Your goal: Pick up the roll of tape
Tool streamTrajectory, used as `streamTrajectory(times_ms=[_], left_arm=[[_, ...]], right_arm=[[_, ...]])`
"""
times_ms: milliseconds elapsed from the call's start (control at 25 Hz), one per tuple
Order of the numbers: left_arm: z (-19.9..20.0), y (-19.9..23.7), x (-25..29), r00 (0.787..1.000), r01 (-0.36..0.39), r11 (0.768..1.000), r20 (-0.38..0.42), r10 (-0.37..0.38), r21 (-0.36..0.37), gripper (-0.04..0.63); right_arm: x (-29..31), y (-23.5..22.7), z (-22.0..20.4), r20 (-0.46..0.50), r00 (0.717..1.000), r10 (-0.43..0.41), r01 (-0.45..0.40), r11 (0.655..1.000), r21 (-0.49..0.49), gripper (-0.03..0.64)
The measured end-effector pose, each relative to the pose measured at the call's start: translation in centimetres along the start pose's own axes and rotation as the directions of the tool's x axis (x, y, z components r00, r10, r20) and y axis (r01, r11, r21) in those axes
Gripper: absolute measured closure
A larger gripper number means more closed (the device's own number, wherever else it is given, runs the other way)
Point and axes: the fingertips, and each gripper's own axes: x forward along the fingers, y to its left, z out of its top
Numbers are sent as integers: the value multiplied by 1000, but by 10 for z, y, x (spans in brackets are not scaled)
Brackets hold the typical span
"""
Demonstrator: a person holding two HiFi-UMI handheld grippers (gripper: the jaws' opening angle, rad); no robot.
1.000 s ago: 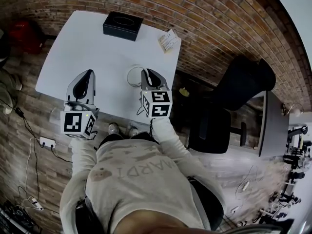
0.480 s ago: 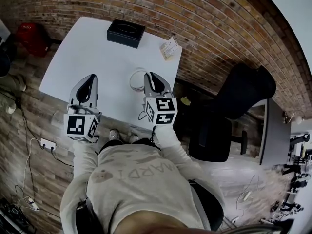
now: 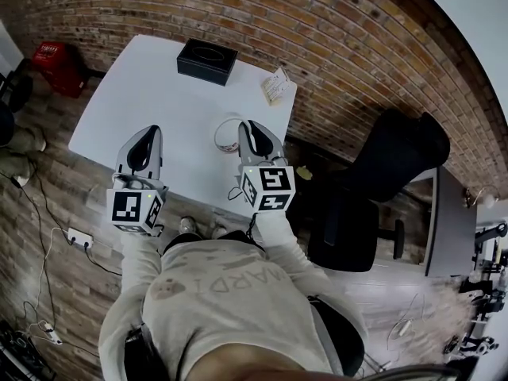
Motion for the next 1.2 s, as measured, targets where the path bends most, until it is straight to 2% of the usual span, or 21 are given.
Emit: streamTrajectory(times_ms=[640,1200], left_arm=[[11,-17,-15,1000,-19,1000,21,19,13,589],[16,-28,-25,999,-24,1000,30,24,14,589]], right_arm=[[-33,2,29,113,992,55,-51,998,-30,560],[-56,6,42,164,983,84,-79,996,-39,560]])
